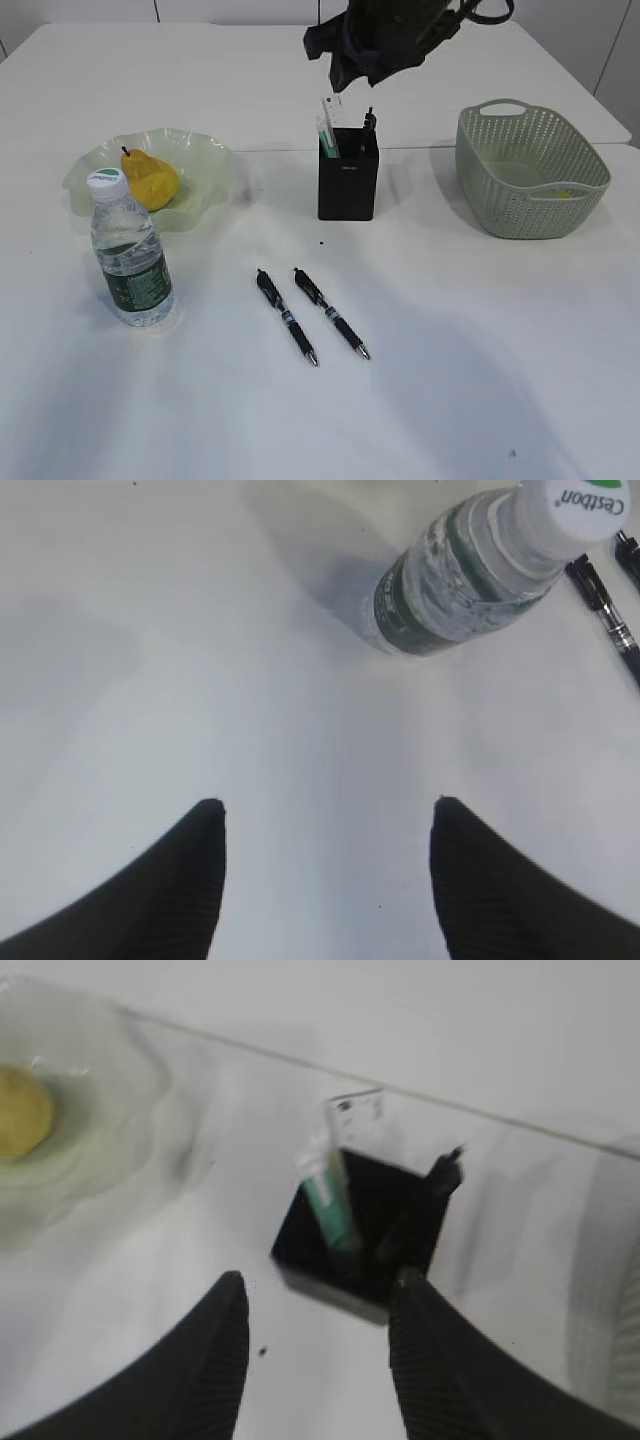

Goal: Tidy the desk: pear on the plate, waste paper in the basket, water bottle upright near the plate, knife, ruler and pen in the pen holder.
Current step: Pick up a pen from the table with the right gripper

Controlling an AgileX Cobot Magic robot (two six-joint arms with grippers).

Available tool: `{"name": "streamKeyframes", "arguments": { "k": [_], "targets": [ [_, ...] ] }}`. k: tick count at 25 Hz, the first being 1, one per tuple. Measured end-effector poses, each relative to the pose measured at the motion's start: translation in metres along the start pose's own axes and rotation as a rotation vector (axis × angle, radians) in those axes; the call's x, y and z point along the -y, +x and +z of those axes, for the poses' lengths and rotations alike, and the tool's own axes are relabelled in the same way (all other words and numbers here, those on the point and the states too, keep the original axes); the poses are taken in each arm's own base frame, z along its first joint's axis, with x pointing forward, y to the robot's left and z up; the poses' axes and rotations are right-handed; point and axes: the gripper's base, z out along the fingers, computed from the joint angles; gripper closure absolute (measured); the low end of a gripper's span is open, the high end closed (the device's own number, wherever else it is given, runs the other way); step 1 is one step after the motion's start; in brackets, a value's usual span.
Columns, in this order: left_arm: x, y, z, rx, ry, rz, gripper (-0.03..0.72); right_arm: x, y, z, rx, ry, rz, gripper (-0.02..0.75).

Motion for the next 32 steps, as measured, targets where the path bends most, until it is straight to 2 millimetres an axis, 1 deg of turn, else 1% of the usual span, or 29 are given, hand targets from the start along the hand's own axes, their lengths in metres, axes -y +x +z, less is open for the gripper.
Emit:
{"name": "streamKeyframes", "arguments": {
  "k": [3,5,9,12,17,22,27,30,32],
  "targets": [
    [0.000,0.000,0.000,0.000,0.000,0.000,0.232,-0.008,0.011,-0.004,-0.122,-0.081,-0.005,0.391],
    [0.000,0.000,0.000,-0.002,0.000,0.000,0.232,-0.012,0.017,-0.005,-0.188,-0.094,-0.014,0.391],
    [0.000,0.001,0.000,-0.010,0.001,0.000,0.232,-0.027,0.022,-0.007,-0.234,-0.111,-0.049,0.391],
    [0.000,0.001,0.000,-0.011,0.001,0.000,0.232,-0.039,0.027,-0.003,-0.270,-0.124,-0.073,0.391],
    [0.000,0.001,0.000,-0.011,0.001,0.000,0.232,-0.052,0.046,0.023,-0.394,-0.113,-0.100,0.391],
    [0.000,0.001,0.000,-0.011,0.001,0.000,0.232,-0.064,0.061,0.049,-0.457,-0.100,-0.124,0.391],
    [0.000,0.001,0.000,-0.011,0.001,0.000,0.232,-0.078,0.076,0.071,-0.510,-0.085,-0.152,0.391],
    [0.000,0.001,0.000,-0.011,0.001,0.000,0.232,-0.081,0.086,0.085,-0.544,-0.077,-0.158,0.391],
    [0.000,0.001,0.000,-0.011,0.001,0.000,0.232,-0.082,0.090,0.091,-0.558,-0.074,-0.158,0.391]
  ]
}}
